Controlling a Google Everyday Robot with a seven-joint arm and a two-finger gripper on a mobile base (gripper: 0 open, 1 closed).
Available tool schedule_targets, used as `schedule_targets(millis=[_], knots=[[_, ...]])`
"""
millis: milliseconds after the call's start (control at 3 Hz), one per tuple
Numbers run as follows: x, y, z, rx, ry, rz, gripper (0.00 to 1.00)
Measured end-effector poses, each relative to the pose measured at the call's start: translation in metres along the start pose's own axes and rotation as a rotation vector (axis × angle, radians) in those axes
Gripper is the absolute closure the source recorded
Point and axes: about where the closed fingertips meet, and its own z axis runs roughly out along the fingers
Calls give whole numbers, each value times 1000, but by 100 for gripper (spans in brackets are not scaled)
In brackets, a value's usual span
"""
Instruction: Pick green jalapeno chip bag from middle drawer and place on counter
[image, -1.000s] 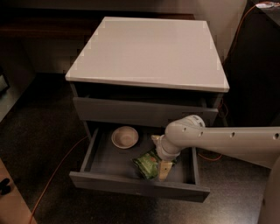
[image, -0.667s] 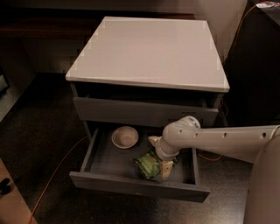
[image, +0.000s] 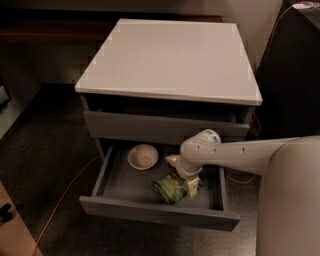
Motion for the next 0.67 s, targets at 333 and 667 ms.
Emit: schedule_targets(millis=[333, 667], knots=[[11, -1, 23, -72, 11, -99, 0], [11, 5, 43, -120, -6, -135, 0]])
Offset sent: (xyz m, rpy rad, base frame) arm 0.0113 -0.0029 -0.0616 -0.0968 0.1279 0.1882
